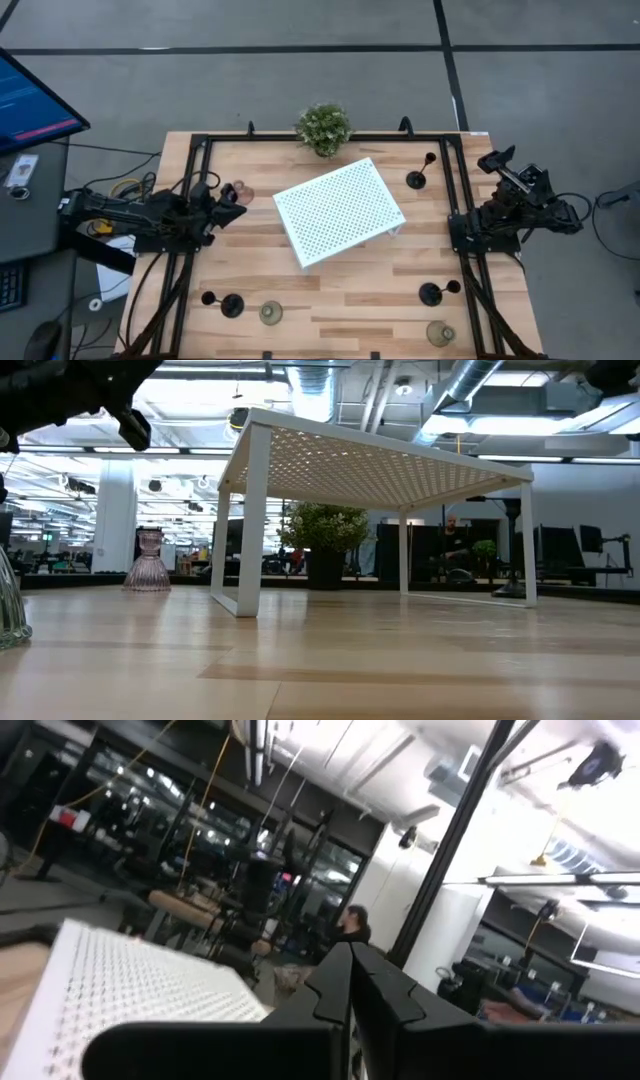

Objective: Pick & Place candle stick holders
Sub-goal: Put the top right black candle holder onto the shelf

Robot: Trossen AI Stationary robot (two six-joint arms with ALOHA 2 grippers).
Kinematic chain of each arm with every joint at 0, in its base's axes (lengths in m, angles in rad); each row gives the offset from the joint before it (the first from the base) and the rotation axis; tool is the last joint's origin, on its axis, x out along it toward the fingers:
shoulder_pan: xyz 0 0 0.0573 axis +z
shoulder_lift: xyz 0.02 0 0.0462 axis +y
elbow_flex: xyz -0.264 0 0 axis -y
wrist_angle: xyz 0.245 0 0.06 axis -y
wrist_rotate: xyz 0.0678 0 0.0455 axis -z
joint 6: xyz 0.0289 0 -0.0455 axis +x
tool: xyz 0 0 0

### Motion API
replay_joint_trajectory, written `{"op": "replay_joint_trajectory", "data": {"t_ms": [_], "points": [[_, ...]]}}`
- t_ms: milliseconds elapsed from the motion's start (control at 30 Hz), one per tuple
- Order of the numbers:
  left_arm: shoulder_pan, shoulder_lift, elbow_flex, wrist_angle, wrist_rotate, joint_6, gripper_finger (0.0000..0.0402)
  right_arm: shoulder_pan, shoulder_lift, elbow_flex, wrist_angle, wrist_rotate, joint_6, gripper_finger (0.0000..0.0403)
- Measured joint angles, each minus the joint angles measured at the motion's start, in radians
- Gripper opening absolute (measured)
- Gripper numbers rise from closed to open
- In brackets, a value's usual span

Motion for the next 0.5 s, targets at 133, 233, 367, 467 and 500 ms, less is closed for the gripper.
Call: {"op": "replay_joint_trajectory", "data": {"t_ms": [133,233,367,467,500], "points": [[0.0,0.0,0.0,0.104,-0.023,0.001,0.001,0.0,0.0,0.0,0.0,0.002,-0.001,0.0395],[0.0,0.0,0.0,0.207,-0.041,0.001,0.001,0.0,0.0,0.0,0.005,0.022,-0.042,0.0395],[0.0,0.0,0.0,0.296,-0.042,0.0,0.001,0.0,0.0,0.003,0.0,0.104,-0.25,0.0395],[0.0,0.0,0.0,0.323,-0.051,-0.001,0.001,0.001,0.0,0.004,-0.007,0.173,-0.282,0.0395],[0.0,0.0,0.0,0.328,-0.058,-0.002,0.001,0.001,0.0,0.004,-0.007,0.201,-0.268,0.0395]]}}
